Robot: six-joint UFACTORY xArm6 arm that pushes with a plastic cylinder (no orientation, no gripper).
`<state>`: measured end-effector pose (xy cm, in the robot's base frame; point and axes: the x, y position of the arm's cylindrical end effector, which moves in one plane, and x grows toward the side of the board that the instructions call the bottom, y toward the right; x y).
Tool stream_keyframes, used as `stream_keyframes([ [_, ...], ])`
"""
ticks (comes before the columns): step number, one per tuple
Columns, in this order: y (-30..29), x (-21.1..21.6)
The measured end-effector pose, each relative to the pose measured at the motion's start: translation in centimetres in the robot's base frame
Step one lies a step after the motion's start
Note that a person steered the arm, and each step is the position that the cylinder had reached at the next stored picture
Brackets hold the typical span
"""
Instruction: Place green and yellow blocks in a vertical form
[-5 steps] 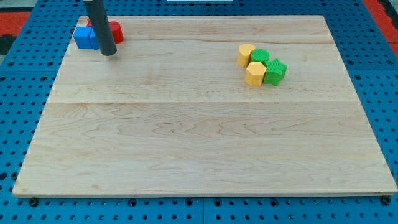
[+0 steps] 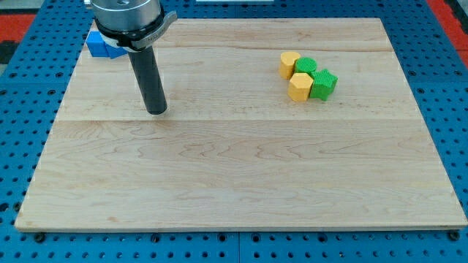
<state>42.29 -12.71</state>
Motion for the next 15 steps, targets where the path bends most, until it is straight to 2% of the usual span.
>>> stream_keyframes([
  [2, 0.0, 0.0],
  [3, 5.4, 3.6],
  [4, 18.2, 1.0],
  [5, 31.8, 0.2],
  [6, 37.4, -2.5],
  [7, 36.6, -5.9],
  [8, 32.6, -5.9],
  [9, 31.1, -5.0],
  [11, 30.7, -3.4],
  [14, 22.0, -4.4],
  [15, 21.9, -4.4],
])
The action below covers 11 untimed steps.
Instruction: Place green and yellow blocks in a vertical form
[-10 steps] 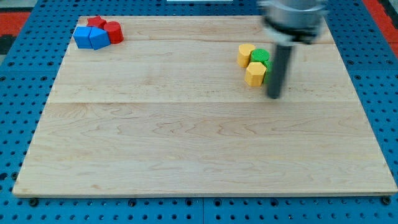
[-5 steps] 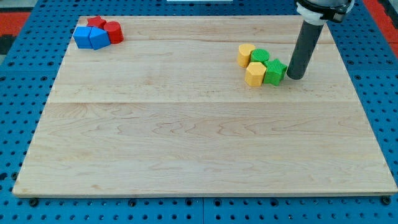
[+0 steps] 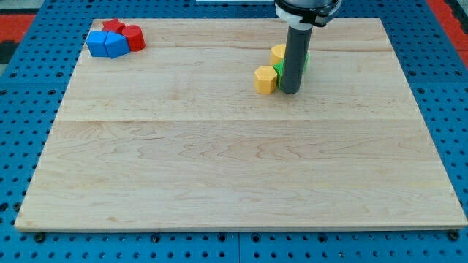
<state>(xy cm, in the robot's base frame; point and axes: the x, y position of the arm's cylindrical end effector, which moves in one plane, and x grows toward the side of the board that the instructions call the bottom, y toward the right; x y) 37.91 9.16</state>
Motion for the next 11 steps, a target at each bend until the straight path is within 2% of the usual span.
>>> stream_keyframes([
  [1, 2.0, -1.3],
  [3, 2.3, -5.5],
  [4, 2.7, -5.9],
  [6, 2.2, -10.4],
  [7, 4.8, -10.4],
  [10, 5.0, -14.2],
  [11, 5.3, -14.1],
])
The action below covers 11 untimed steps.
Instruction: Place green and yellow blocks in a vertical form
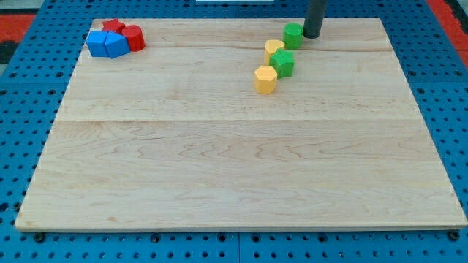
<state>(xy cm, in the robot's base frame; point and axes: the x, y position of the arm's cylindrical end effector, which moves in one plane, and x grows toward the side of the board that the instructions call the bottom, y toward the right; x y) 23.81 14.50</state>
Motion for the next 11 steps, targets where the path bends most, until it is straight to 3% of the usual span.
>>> stream_keyframes([
  [6, -0.8, 0.7],
  [8, -4.4, 1.1],
  [10, -3.1, 7.5],
  [11, -3.8, 8.5],
])
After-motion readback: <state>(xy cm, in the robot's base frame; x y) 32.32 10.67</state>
